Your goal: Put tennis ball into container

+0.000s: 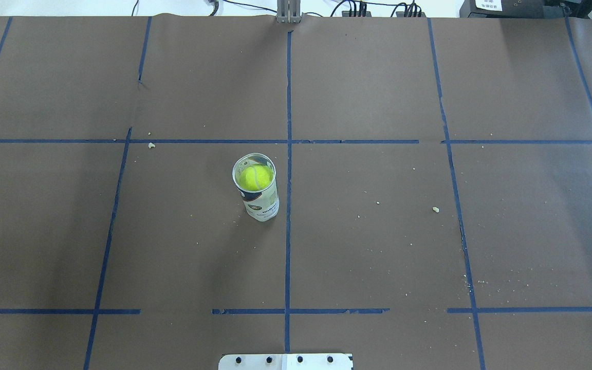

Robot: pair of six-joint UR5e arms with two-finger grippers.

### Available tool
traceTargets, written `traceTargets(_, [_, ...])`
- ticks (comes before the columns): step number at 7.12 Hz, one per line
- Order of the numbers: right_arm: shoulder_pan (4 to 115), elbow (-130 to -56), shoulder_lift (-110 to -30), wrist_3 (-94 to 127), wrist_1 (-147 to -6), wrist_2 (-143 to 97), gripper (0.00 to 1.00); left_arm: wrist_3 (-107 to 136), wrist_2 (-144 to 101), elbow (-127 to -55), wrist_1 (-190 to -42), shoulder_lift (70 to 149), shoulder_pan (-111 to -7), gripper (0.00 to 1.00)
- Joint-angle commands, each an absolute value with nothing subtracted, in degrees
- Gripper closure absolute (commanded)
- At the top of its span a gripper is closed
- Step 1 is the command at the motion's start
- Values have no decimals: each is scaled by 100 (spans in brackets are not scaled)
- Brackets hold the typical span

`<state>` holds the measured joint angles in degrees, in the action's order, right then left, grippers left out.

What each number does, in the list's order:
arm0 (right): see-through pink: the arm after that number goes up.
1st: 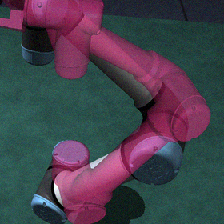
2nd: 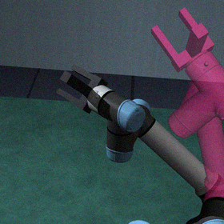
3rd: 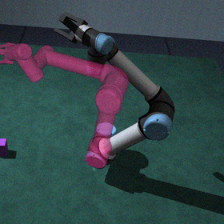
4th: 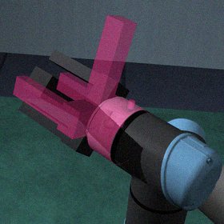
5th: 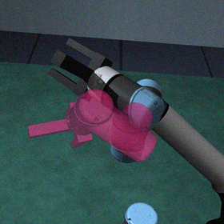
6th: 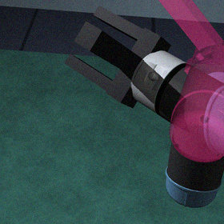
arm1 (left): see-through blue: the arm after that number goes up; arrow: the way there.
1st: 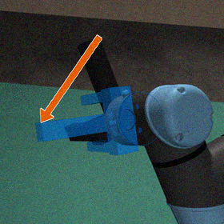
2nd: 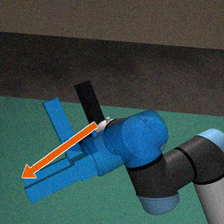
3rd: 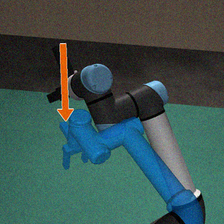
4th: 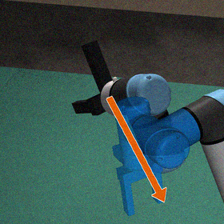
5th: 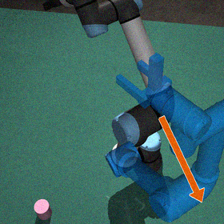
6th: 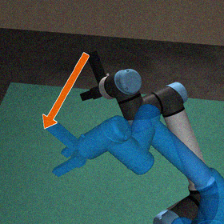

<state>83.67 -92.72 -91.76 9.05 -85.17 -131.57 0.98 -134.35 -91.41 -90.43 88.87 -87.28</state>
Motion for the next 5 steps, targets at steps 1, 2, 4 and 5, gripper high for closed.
traceTargets(1, [8367, -9272, -9176, 905, -8517, -13157, 0, 97, -13438, -9184, -9044, 8895, -8728, 0])
traceTargets(2, [8367, -9272, -9176, 905, -8517, -13157, 0, 97, -13438, -9219, -9044, 8886, -8728, 0])
traceTargets(4, [8367, -9272, -9176, 905, -8517, -13157, 0, 105, -13438, -9220, -9035, 8903, -8728, 0])
traceTargets(5, [8367, -9272, -9176, 905, -8517, -13157, 0, 105, -13438, -9220, -9044, 8912, -8728, 0])
